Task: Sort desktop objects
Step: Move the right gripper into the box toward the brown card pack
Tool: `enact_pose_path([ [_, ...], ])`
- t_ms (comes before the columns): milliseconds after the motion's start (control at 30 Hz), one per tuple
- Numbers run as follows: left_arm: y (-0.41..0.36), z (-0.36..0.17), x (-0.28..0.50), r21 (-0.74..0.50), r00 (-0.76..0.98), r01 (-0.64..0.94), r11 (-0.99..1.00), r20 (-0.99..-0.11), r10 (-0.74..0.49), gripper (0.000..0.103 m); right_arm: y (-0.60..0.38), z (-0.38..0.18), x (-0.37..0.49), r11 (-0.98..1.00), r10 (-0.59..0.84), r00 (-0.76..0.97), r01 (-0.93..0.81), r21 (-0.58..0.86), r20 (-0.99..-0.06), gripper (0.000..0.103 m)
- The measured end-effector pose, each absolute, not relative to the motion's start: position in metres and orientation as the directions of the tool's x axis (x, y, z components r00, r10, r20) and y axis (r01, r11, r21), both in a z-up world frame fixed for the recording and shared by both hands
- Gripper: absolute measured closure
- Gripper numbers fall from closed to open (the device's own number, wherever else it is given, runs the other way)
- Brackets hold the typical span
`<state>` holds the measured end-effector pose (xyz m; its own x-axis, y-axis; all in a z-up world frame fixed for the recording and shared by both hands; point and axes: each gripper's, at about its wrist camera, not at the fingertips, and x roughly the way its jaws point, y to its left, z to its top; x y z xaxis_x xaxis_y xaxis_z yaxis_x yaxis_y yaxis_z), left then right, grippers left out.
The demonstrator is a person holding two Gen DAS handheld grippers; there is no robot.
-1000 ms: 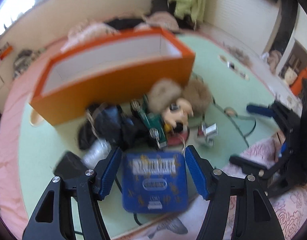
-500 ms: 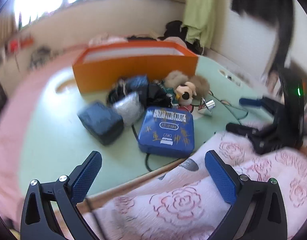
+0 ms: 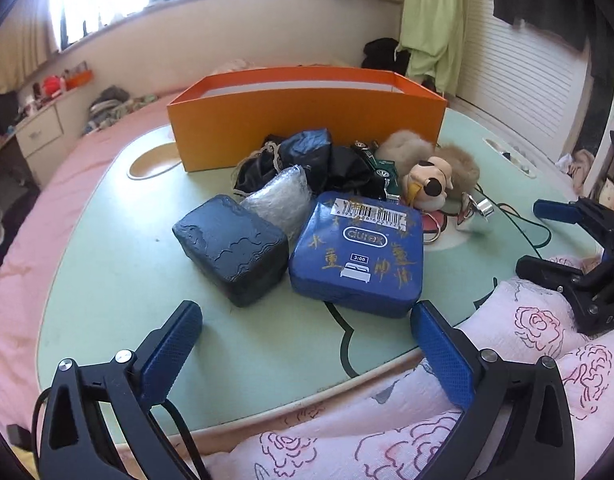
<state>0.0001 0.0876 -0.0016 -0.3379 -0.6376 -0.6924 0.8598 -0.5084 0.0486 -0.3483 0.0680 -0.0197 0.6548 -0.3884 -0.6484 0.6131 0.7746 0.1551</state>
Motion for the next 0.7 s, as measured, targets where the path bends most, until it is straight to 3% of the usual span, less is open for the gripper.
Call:
enact_pose_path([
  [133, 0.088, -0.001, 0.003, 0.045, -0.344, 0.859, -0.510, -0.688, -0.639, 0.000, 0.065, -0.005, -0.345, 0.747, -0.431, 0.624, 0.652, 0.130, -0.652, 0.001],
  [267, 0.088, -0.001, 0.003, 0.046, -0.345, 0.858, -0.512, -0.687, -0.639, 0.000, 0.054, 0.057, -0.329, 0.722, -0.524, 0.640, 0.684, 0.106, -0.562, 0.001],
  [400, 0.088, -0.002, 0.001, 0.047, -0.344, 0.858, -0.512, -0.687, -0.640, 0.000, 0.026, 0.102, -0.279, 0.718, -0.548, 0.601, 0.695, 0.041, -0.581, 0.001],
  [700, 0.087, -0.001, 0.000, 0.049, -0.344, 0.857, -0.513, -0.687, -0.641, 0.000, -0.018, 0.077, -0.204, 0.720, -0.551, 0.482, 0.687, -0.097, -0.681, 0.001],
])
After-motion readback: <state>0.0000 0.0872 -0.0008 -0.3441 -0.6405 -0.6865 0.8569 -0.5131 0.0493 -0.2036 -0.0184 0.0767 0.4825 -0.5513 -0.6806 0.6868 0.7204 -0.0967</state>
